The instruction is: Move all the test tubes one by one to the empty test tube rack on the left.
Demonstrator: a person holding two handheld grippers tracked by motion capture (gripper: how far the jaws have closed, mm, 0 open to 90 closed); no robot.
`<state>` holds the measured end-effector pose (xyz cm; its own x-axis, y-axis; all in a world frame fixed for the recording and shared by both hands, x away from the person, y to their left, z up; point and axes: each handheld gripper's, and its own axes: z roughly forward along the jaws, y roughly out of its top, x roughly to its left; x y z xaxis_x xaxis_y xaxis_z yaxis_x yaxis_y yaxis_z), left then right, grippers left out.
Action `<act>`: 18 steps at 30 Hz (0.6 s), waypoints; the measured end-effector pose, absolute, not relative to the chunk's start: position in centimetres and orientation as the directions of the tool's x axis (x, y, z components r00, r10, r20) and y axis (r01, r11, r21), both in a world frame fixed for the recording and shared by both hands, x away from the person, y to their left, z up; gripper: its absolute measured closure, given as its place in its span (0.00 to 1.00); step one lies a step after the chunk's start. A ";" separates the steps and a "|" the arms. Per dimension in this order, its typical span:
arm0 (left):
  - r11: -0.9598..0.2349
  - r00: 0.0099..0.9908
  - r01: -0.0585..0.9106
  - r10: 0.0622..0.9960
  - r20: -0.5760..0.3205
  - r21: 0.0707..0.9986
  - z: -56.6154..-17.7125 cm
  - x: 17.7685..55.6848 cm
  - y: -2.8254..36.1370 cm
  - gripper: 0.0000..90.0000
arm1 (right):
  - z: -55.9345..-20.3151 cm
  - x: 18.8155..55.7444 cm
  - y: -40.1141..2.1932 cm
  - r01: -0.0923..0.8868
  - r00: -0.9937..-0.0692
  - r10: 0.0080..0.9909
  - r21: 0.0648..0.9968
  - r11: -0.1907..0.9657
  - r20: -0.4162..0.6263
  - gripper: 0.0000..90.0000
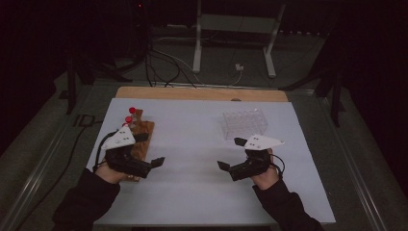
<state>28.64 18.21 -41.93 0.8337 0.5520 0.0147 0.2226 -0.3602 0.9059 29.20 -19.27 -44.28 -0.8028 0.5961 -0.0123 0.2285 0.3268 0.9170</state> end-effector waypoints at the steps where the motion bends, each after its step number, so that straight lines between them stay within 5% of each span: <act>1: -0.363 0.839 0.227 0.543 0.008 0.904 -42.2 28.7 17.8 0.02 | -44.3 29.2 -19.3 0.227 -0.804 0.595 0.918 0.326 -0.013 0.00; 18: -0.439 0.879 0.244 0.476 -0.007 0.864 -47.1 28.3 14.4 0.02 | -46.3 28.6 -21.8 0.249 -0.776 0.630 0.910 0.332 -0.018 0.00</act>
<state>28.31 14.45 -47.12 0.8795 0.4759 -0.0069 0.2445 -0.4393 0.8644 28.64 -21.83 -46.35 -0.7761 0.6303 -0.0177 0.2490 0.3321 0.9098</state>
